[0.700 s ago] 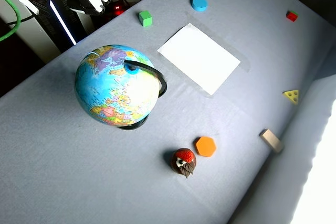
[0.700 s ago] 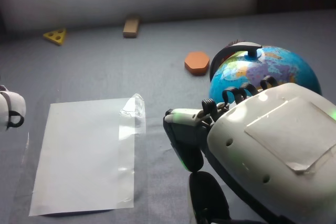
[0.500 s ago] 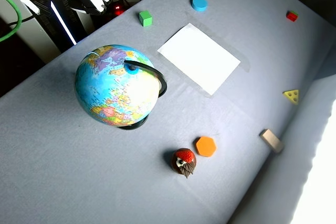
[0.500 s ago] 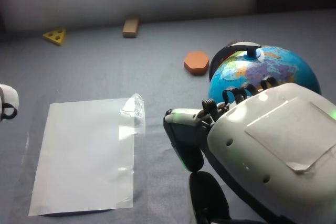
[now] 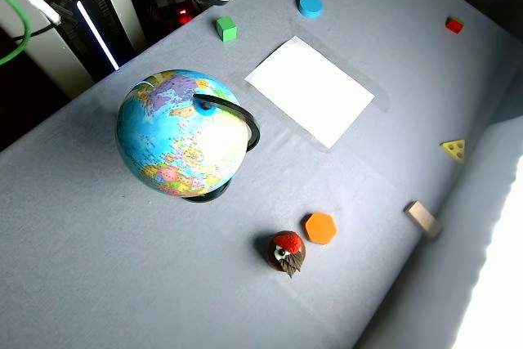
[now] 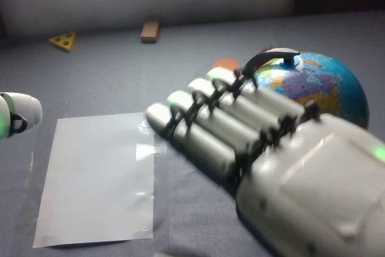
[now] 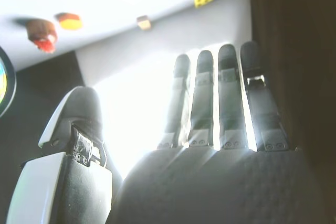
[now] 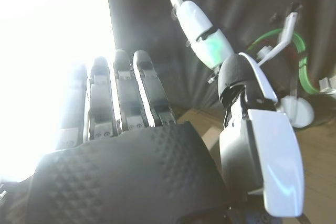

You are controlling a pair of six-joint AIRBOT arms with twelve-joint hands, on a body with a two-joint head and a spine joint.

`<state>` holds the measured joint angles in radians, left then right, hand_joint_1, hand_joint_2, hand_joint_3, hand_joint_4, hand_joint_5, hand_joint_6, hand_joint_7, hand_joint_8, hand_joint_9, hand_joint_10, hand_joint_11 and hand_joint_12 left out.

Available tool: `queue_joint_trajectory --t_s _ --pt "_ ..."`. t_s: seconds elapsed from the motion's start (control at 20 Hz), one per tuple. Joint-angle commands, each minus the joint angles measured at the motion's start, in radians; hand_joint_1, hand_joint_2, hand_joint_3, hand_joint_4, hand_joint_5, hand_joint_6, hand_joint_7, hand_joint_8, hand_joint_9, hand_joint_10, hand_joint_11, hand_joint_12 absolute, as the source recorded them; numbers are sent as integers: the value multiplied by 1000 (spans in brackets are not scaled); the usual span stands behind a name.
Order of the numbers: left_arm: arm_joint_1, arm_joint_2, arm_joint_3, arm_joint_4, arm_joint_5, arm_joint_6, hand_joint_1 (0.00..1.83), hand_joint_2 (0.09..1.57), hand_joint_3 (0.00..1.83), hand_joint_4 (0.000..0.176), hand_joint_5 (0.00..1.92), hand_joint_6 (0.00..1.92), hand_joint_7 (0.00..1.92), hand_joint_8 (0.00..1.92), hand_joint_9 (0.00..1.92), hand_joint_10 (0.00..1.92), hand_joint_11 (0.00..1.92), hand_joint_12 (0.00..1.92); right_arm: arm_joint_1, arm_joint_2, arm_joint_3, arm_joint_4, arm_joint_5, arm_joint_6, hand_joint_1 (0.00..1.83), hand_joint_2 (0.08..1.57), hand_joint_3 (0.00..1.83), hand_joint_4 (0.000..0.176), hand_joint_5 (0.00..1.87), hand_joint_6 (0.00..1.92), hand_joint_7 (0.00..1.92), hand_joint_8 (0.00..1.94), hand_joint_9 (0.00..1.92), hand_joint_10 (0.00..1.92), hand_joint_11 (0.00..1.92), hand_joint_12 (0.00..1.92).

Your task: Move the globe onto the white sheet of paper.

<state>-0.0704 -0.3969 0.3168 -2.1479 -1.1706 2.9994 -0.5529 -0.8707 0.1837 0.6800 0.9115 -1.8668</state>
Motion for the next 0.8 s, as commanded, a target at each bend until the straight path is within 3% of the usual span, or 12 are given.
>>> queue_joint_trajectory --t_s 0.0,0.1,0.2,0.3,0.35,0.6,0.75 --pt "-5 0 5 80 26 0 0 1251 5 0 213 4 238 2 223 2 0 765 -23 22 -5 -184 33 89 27 1212 42 0 69 32 79 5 35 41 0 0" --pt "5 1 13 71 46 0 0 1252 4 0 178 0 230 0 218 1 0 732 -117 78 7 -414 34 250 28 1213 40 0 70 31 80 5 36 40 0 0" --pt "23 0 22 71 72 -1 0 1233 0 0 184 3 229 0 218 1 0 730 -175 107 26 -527 28 325 29 1214 39 0 68 29 81 5 42 42 0 0" --pt "70 0 33 87 121 -19 0 1244 0 0 195 7 227 0 218 1 0 732 -245 147 77 -687 19 466 30 1215 36 0 68 28 78 3 47 42 0 0" --pt "109 0 39 101 152 -41 0 1244 0 0 203 8 235 2 226 3 0 768 -279 166 112 -787 19 575 30 1216 35 0 72 28 78 3 47 41 0 0" --pt "290 -23 71 183 300 -143 0 1230 0 0 203 1 248 0 241 2 0 809 -413 216 255 -1096 89 874 30 1218 31 0 84 30 86 6 54 40 0 0" --pt "339 -63 92 194 335 -157 0 1235 0 0 199 1 240 0 239 1 0 798 -509 230 315 -1155 160 885 31 1221 30 0 88 30 90 6 55 38 0 0"
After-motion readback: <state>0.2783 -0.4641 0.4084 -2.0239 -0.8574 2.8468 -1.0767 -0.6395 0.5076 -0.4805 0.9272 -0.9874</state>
